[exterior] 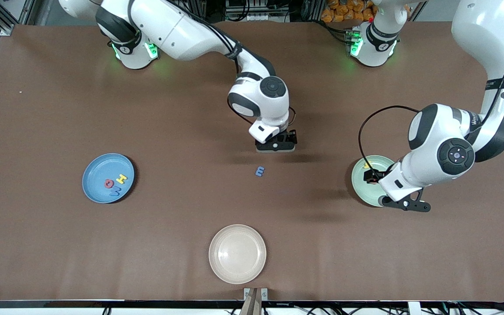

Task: Sort uppercase to blue plate, lowercase to green plate
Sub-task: 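Grasp the teal R with the right gripper, then place the R on the blue plate with the right gripper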

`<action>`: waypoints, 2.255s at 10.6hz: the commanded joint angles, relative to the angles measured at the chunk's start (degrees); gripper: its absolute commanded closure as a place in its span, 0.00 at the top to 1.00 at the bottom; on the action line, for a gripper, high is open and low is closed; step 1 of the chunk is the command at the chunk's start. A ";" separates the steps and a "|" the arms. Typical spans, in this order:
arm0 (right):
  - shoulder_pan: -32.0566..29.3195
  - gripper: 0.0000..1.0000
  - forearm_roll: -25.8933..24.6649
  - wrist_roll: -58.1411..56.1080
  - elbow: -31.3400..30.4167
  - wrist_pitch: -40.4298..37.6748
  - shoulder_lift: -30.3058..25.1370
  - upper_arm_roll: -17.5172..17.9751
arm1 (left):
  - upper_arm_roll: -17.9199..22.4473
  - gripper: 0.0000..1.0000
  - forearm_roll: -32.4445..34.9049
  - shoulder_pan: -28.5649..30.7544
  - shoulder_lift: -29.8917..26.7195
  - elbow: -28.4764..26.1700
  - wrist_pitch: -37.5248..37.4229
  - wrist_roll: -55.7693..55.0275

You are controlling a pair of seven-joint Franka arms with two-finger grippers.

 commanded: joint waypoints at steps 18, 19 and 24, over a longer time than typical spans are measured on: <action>1.74 0.33 -1.61 -0.45 -2.46 -1.37 0.77 0.76 | -1.03 0.90 -5.29 0.77 -0.43 -0.17 -0.96 0.29; 1.74 0.09 -1.96 -0.54 -2.46 -1.90 0.68 0.76 | -1.03 0.90 -5.29 0.77 -0.43 -0.08 -0.96 0.29; -2.02 0.00 -2.14 -2.38 -2.37 -7.60 -2.64 2.51 | -1.03 0.90 -5.29 0.77 -0.34 -0.08 -0.96 0.38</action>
